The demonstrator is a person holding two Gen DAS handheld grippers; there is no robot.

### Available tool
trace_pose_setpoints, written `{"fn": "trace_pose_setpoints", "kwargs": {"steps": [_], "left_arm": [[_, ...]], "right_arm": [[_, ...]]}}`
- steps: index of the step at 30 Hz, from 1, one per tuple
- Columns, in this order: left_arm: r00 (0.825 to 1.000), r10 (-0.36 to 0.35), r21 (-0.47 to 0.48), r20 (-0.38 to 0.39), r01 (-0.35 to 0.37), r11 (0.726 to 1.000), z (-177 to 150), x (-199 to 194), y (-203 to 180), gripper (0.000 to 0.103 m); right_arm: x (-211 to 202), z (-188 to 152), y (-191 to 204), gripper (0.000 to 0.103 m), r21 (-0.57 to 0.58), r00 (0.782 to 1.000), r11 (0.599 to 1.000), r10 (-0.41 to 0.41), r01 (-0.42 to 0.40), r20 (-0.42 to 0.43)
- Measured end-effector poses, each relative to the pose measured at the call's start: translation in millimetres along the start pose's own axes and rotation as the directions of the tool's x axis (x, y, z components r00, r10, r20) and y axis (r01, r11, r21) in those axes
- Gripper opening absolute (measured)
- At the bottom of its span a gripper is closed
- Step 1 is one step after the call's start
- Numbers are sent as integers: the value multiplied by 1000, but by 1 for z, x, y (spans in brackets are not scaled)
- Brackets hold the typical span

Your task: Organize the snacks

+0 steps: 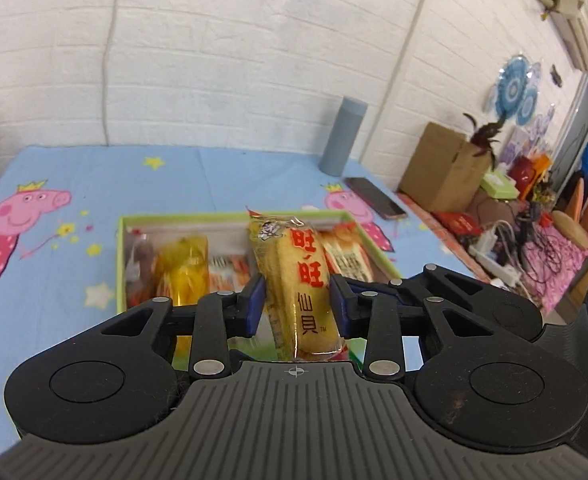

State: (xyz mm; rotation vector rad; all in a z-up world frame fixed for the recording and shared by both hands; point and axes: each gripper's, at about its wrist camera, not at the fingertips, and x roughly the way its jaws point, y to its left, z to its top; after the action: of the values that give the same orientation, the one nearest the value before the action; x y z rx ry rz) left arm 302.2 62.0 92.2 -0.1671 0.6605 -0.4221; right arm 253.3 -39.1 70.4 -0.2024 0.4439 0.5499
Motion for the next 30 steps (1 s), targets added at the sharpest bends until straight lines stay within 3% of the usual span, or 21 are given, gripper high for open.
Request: {"fn": "trace_pose_setpoints", "kwargs": {"steps": [6, 9, 10, 12, 15, 17, 19, 21, 25, 30], "left_arm": [[995, -3, -27, -97, 1, 1000, 14, 86, 29, 16], [994, 4, -25, -110, -7, 1000, 5, 103, 38, 36], [993, 1, -25, -116, -4, 1000, 3, 105, 39, 35], [995, -2, -29, -101, -1, 1000, 1, 98, 38, 36], [999, -2, -11, -46, 2, 1000, 1, 68, 32, 38], [1000, -2, -4, -12, 2, 1000, 1, 45, 26, 41], [1000, -8, 3, 24, 8, 1000, -4, 23, 21, 53], [999, 10, 15, 39, -10, 1000, -16, 0, 18, 55], [999, 38, 1, 2, -38, 999, -57, -28, 23, 55], [991, 95, -108, -93, -105, 989, -118, -50, 45, 51]], "right_arm": [[70, -8, -47, 80, 58, 995, 998, 8, -2, -95], [91, -20, -55, 87, 76, 991, 997, 39, -30, -131], [93, -22, -59, 90, 101, 991, 994, 45, -32, -126], [92, -22, -60, 95, 95, 992, 995, 40, -28, -123], [66, -20, -58, 94, 67, 997, 998, 17, -12, -73], [38, -21, -53, 94, 65, 1000, 998, 8, -6, -26], [9, -28, -44, 94, 62, 1000, 998, 3, -4, 14], [-11, -38, -35, 94, 75, 999, 997, 27, -29, 24], [-20, -66, -3, 94, 77, 991, 990, 122, -118, -47], [-6, -95, 31, 94, 30, 963, 975, 221, -219, -156]]}}
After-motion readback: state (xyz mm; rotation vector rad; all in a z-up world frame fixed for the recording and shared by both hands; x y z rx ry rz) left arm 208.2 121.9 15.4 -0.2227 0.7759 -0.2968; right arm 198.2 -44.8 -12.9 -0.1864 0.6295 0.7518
